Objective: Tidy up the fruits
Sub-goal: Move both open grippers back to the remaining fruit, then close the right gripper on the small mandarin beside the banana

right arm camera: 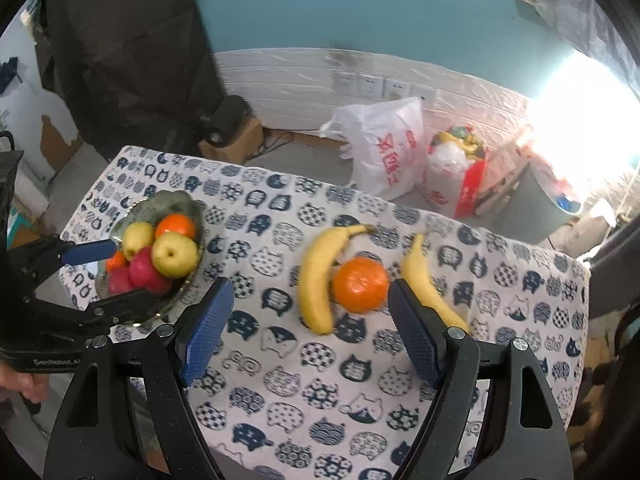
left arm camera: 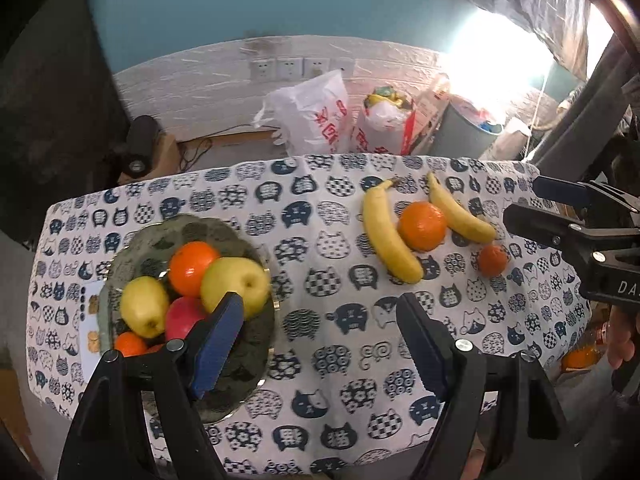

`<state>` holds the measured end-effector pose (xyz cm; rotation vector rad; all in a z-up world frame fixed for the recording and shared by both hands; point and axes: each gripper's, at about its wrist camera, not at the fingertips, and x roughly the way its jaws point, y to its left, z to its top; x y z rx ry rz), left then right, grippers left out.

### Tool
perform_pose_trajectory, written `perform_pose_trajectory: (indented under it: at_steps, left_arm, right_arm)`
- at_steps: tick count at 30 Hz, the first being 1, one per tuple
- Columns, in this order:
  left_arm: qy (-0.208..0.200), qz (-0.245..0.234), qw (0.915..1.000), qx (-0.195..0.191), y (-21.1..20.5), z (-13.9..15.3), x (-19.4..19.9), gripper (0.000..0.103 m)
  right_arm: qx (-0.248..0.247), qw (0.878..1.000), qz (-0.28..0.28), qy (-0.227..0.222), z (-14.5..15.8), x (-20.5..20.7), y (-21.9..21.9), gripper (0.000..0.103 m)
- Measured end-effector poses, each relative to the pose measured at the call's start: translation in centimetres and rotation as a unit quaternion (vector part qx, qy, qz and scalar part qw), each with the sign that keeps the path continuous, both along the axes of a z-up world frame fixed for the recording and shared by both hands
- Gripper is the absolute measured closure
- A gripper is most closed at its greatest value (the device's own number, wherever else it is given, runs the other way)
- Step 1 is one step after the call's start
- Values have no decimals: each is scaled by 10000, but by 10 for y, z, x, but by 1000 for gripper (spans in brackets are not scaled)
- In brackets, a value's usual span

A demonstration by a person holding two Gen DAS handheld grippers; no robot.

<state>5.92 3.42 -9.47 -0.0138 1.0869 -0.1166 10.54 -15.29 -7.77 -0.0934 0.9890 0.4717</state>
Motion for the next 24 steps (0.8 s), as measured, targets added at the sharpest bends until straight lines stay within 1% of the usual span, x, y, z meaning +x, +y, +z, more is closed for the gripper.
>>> perform_pose_trajectory:
  at_steps: [6,12,17,20,24]
  left_arm:
    - [-16,-249,9997,69,-28,1,7,23]
    - [27,-524,9984,201,-55,-5,14,23]
    - [60,-655,9976,214,-70,-10,21,23]
    - [12,-710,9971,262,-77,-14,26,23]
    - [114,-696,9974,116,-82,-24,39,23]
  right_arm:
    - [-7,9996,-280,22,-4,0,-32,23]
    - [-72,9985,-531,76,-13,1,-60,23]
    - [-3,9970,-736,219,-22,5,-80,23]
    - [19,9962,-837,251,-25,9,-88,23]
    - [-2,9952,-929,312,-33,14,-95,23]
